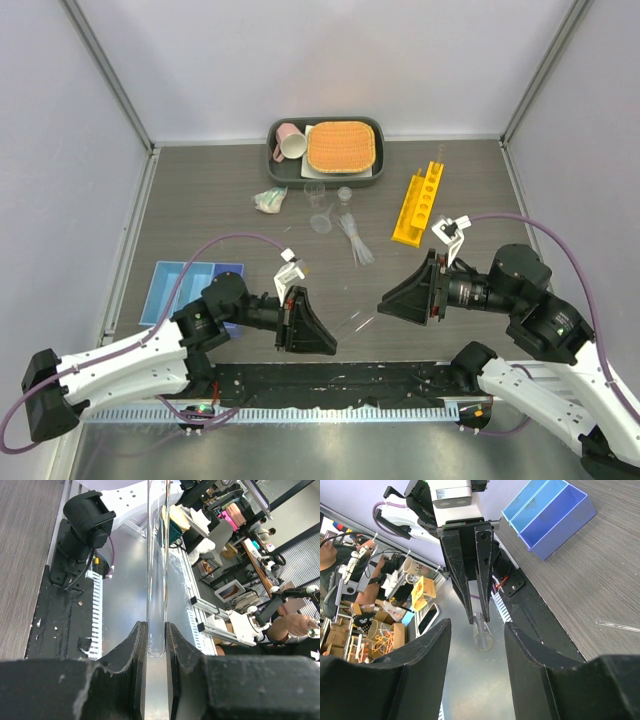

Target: Organize the chemistry lab equipment

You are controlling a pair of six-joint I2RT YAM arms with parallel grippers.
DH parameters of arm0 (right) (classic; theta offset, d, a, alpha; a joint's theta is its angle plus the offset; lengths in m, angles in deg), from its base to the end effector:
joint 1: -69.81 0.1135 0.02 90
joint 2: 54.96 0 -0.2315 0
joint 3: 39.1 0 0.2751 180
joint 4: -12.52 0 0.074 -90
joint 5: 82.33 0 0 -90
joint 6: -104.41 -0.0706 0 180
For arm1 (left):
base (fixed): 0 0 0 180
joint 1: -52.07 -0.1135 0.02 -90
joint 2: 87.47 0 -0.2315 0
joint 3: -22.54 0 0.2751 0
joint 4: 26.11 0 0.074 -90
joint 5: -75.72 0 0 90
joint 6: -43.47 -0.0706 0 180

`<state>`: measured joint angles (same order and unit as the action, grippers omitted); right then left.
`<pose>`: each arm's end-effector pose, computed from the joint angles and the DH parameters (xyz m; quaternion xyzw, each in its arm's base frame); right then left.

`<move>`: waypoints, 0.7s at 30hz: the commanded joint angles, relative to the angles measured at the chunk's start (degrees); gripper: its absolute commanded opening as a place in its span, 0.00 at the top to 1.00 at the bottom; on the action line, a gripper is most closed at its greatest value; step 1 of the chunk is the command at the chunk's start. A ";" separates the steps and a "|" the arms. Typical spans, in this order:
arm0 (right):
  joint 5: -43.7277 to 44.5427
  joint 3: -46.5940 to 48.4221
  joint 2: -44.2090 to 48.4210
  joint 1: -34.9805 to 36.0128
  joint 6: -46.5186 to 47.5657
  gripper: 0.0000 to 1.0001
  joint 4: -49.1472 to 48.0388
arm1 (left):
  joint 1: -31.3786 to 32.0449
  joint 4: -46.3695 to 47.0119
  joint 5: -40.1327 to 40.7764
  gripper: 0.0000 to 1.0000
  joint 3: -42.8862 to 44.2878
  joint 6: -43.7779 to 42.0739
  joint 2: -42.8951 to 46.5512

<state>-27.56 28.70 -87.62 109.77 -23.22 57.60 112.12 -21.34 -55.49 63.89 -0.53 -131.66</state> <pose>0.1116 0.1467 0.3740 -0.2094 0.7257 0.5647 0.3326 0.0874 -0.2449 0.2655 0.3307 0.6148 -0.6847 0.2093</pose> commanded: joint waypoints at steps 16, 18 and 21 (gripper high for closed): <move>-2.57 -2.82 0.06 0.20 -1.75 0.57 -4.80 | -1.43 1.71 -0.97 1.00 3.50 -2.05 -1.43; -2.66 -2.90 0.23 0.20 -1.84 0.59 -4.98 | -1.52 1.62 -1.06 1.00 3.59 -2.14 -1.61; -2.75 -2.64 0.23 0.20 -1.75 0.64 -4.98 | -1.69 1.53 -1.15 1.00 3.68 -2.23 -1.78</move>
<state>-28.95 25.49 -87.60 109.77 -24.42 55.51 110.86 -21.60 -55.51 64.94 -1.95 -133.36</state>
